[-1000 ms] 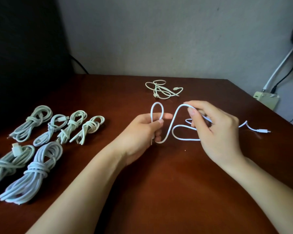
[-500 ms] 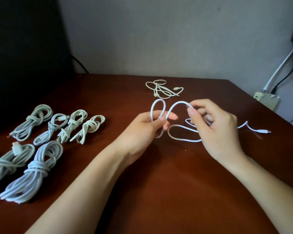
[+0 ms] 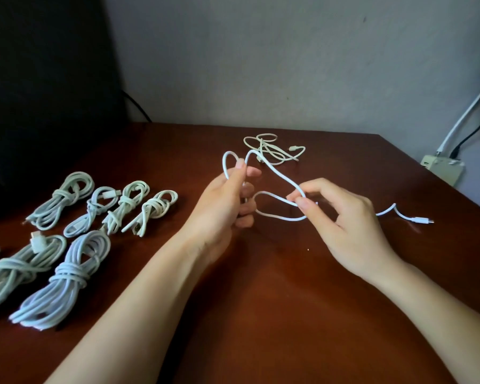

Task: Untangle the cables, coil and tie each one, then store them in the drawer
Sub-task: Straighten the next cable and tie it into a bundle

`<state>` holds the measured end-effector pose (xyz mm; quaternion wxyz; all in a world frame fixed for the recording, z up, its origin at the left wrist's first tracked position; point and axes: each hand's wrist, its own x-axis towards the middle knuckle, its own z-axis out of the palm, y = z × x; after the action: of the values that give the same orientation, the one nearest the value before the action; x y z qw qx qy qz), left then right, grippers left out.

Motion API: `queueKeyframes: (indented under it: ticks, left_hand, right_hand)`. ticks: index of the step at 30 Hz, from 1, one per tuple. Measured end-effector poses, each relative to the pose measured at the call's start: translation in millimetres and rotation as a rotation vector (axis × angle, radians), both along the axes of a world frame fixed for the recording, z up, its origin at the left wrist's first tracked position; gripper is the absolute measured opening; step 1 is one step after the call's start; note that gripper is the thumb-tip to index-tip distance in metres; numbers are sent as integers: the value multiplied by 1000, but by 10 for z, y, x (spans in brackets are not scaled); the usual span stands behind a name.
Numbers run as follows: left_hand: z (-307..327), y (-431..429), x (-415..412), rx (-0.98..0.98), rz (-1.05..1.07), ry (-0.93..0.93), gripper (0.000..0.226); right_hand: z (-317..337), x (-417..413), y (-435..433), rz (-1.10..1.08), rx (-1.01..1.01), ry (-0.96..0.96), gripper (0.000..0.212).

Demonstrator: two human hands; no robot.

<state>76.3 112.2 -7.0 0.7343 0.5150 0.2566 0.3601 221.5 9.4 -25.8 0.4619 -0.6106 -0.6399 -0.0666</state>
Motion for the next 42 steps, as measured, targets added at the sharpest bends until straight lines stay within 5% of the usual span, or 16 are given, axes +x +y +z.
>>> queueKeyframes:
  ticks: [9,15,24,30,37,42]
  left_hand:
    - [-22,-108,1,153,-229,125,56]
    - [-20,-131,7,196,-339,114,28]
    - [-65,-154,76,156,-242,139,32]
    - [-30,-38,39,38,-148,-18,38]
    - [76,111,-96,-77,-131,-207,39]
    - [105,131,-139,-89,-142,-219,39]
  right_hand:
    - [-18,-111,4,127,-65,-106,14]
    - [-20,-137,20,162,-57,-190,11]
    - [-52,-167,58,110,44,-361,23]
    - [18,-104,35,11,47,-242,28]
    - [4,82,41,-146,-260,-10,44]
    - [-51,16,62,-94,-370,-189,61]
